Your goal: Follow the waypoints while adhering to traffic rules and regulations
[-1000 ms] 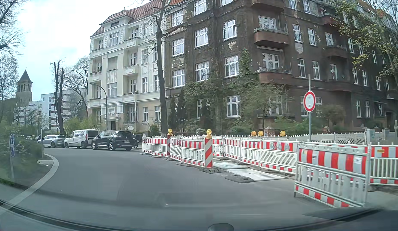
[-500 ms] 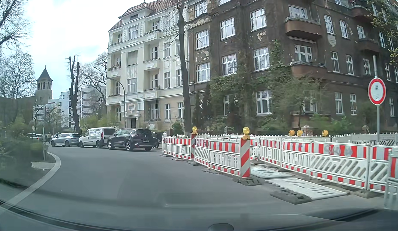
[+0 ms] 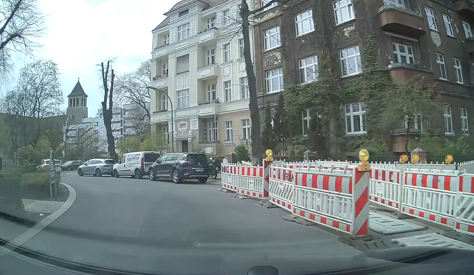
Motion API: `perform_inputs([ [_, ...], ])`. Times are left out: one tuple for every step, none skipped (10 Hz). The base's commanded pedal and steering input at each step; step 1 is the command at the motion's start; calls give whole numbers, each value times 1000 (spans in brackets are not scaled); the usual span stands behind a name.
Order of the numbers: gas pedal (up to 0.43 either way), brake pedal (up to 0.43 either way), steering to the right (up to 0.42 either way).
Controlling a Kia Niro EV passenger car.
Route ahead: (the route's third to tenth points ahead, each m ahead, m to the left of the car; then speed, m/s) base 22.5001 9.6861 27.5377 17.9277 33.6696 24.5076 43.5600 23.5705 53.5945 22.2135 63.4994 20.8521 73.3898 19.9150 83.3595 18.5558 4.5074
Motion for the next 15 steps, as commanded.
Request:
perform_inputs([
  [39, 0, -184],
  [39, 0, -183],
  [39, 0, -182],
  [39, 0, -182],
  [39, 0, -181],
  [39, 0, -181],
  [39, 0, -180],
  [39, 0, -179],
  [39, 0, -179],
  [39, 0, -179],
  [28, 0, -179],
  [20, 0, -179],
  [8, 0, -179],
  [0, 0, -178],
  [0, 0, -179],
])
